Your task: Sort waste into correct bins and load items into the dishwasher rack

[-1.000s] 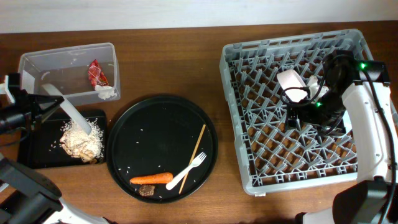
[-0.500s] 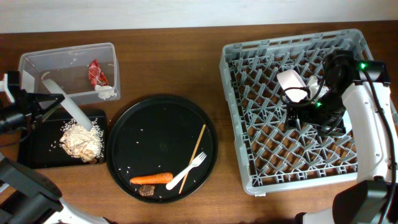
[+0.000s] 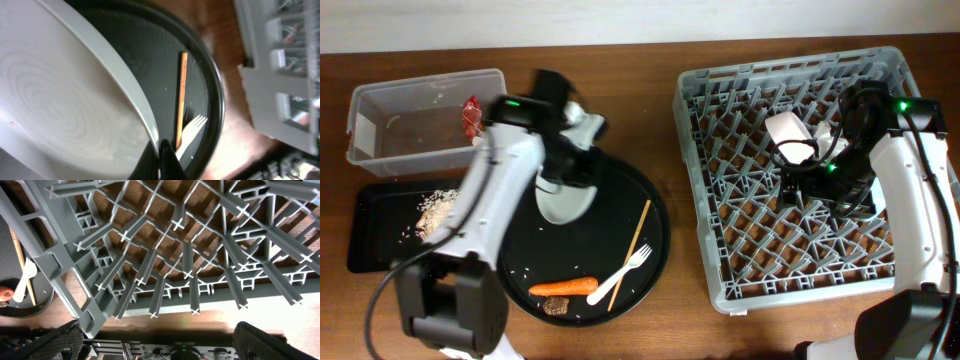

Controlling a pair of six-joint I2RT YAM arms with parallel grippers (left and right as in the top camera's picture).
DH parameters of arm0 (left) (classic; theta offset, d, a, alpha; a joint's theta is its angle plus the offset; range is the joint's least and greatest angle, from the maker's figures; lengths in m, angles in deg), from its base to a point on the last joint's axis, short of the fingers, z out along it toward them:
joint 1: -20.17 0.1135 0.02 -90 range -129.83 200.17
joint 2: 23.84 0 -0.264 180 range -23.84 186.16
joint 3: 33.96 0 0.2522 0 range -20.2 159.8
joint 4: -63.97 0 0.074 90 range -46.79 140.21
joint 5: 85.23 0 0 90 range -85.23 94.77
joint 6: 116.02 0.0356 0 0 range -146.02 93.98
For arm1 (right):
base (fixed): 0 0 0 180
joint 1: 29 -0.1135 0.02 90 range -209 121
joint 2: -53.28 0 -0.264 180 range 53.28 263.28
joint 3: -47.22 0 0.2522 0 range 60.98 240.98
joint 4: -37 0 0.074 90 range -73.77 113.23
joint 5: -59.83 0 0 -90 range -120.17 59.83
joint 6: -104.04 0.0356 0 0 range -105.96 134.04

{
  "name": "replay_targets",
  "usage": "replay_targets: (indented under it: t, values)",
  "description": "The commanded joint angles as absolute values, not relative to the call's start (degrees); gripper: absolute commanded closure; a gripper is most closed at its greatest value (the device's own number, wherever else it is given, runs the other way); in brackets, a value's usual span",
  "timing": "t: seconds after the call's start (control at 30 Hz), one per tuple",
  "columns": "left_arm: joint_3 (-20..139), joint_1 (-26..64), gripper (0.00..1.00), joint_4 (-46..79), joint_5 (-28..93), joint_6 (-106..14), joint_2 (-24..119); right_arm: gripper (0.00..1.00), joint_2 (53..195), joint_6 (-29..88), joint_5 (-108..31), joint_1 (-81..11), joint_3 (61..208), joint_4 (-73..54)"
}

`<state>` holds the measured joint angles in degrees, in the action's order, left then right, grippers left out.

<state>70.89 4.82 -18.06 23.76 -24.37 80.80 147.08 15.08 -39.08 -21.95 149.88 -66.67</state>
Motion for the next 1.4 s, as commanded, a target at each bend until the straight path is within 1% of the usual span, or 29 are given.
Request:
replay_targets:
  t: [0.0, 0.03, 0.07, 0.13, 0.17, 0.2, 0.27, 0.33, 0.37, 0.43, 0.47, 0.5, 0.53, 0.57, 0.6, 0.67, 0.73, 0.77, 0.83, 0.87, 0.9, 1.0, 1.07, 1.13, 1.23, 1.27, 1.3, 1.33, 1.37]
  values:
    - [64.2, -1.3, 1.00, -11.2, 14.4, -32.9, 80.7, 0.01, 146.2, 14.9, -38.7, -21.8, 149.7, -66.7]
    - [62.4, -2.9, 0.99, -9.3, 14.3, -32.9, 80.7, 0.01, 146.2, 14.9, -38.7, -21.8, 149.7, -66.7]
    - [62.1, -3.5, 0.94, -8.9, 14.3, -32.9, 80.7, 0.01, 146.2, 14.9, -38.7, -21.8, 149.7, -66.7]
    - [62.4, -3.8, 0.50, -9.0, 14.4, -32.9, 80.6, 0.01, 146.2, 14.9, -38.7, -21.8, 149.7, -66.7]
    - [62.9, -3.7, 0.33, -9.7, 14.3, -32.8, 80.6, 0.01, 146.2, 14.9, -38.7, -21.8, 149.7, -66.8]
    - [65.3, -2.7, 0.19, -13.6, 14.3, -32.8, 80.6, 0.01, 146.2, 14.9, -38.8, -21.8, 149.7, -67.2]
    - [70.4, 0.7, 0.19, -21.4, 13.6, -32.8, 80.3, 0.01, 146.2, 14.9, -40.0, -21.8, 149.7, -67.4]
    - [74.1, 6.3, 0.20, -26.2, 12.1, -32.8, 78.2, 0.01, 146.2, 14.8, -45.2, -21.8, 149.7, -67.1]
    - [74.6, 10.3, 0.20, -26.9, 12.1, -32.9, 75.9, 0.02, 146.2, 12.5, -48.4, -21.9, 149.7, -67.1]
    - [74.6, 19.5, 0.20, -27.7, 12.4, -34.3, 71.0, 0.01, 146.2, 12.6, -50.2, -22.9, 149.8, -66.5]
    - [74.6, 23.3, 0.19, -28.1, 12.4, -34.9, 69.5, 0.01, 146.1, 13.3, -51.1, -25.4, 149.8, -65.7]
    - [74.6, 27.5, 0.13, -28.8, 12.4, -35.4, 68.4, 0.01, 145.9, 14.7, -51.6, -28.6, 149.8, -64.2]
    - [74.6, 31.3, 0.13, -30.0, 12.4, -35.4, 68.1, 0.01, 145.6, 18.0, -51.4, -36.0, 149.8, -59.6]
    - [74.5, 33.4, 0.07, -30.4, 12.5, -35.4, 68.2, 0.01, 145.6, 19.5, -50.7, -39.5, 149.8, -57.0]
    - [74.1, 34.8, 0.05, -30.5, 12.5, -35.4, 68.2, 0.01, 145.7, 21.9, -48.6, -44.8, 149.8, -52.8]
    - [73.1, 36.5, 0.04, -30.4, 12.5, -35.7, 68.2, 0.01, 146.7, 24.2, -41.5, -55.7, 149.8, -42.2]
    - [72.5, 36.6, 0.04, -30.2, 12.5, -35.7, 68.2, 0.01, 150.2, 26.5, -33.8, -64.5, 149.8, -32.4]
    - [72.5, 36.6, 0.04, -30.0, 12.4, -35.7, 68.2, 0.01, 152.2, 26.9, -31.8, -66.7, 149.8, -29.9]
    - [72.5, 36.6, 0.04, -29.8, 12.4, -35.7, 68.2, 0.00, 157.4, 29.2, -29.2, -69.2, 149.8, -25.5]
    - [72.5, 36.6, 0.04, -29.8, 12.4, -35.7, 68.2, 0.02, 159.6, 30.3, -29.0, -69.2, 149.8, -24.0]
    - [72.5, 36.6, 0.03, -29.8, 12.4, -35.7, 68.2, 0.07, 162.6, 31.8, -28.6, -69.0, 149.8, -22.2]
    - [72.5, 36.6, 0.01, -29.6, 12.4, -35.7, 68.2, 0.09, 169.0, 36.7, -28.3, -67.8, 149.8, -19.2]
    - [72.5, 36.6, 0.01, -29.4, 12.4, -35.7, 68.2, 0.11, 172.5, 37.5, -31.0, -67.6, 149.8, -18.0]
    - [72.5, 36.6, 0.01, -29.4, 12.4, -35.7, 68.2, 0.32, 176.2, 37.5, -33.2, -67.6, 149.8, -17.9]
    - [72.5, 36.6, 0.01, -29.4, 12.5, -35.7, 68.2, 0.53, 178.7, 39.1, -33.9, -67.6, 149.8, -18.3]
    - [72.5, 36.6, 0.01, -29.4, 12.4, -35.7, 68.2, 0.63, 178.8, 39.5, -34.0, -67.6, 149.8, -18.3]
    - [72.5, 36.6, 0.01, -29.4, 12.5, -35.7, 68.2, 0.78, 178.8, 39.7, -34.0, -67.6, 149.8, -18.3]
    - [72.5, 36.6, 0.01, -29.4, 12.5, -35.7, 68.2, 0.89, 178.7, 39.7, -34.3, -67.6, 149.8, -18.4]
    - [72.5, 36.6, 0.01, -29.4, 12.5, -35.7, 68.2, 0.96, 178.0, 40.1, -34.3, -67.5, 149.9, -19.1]
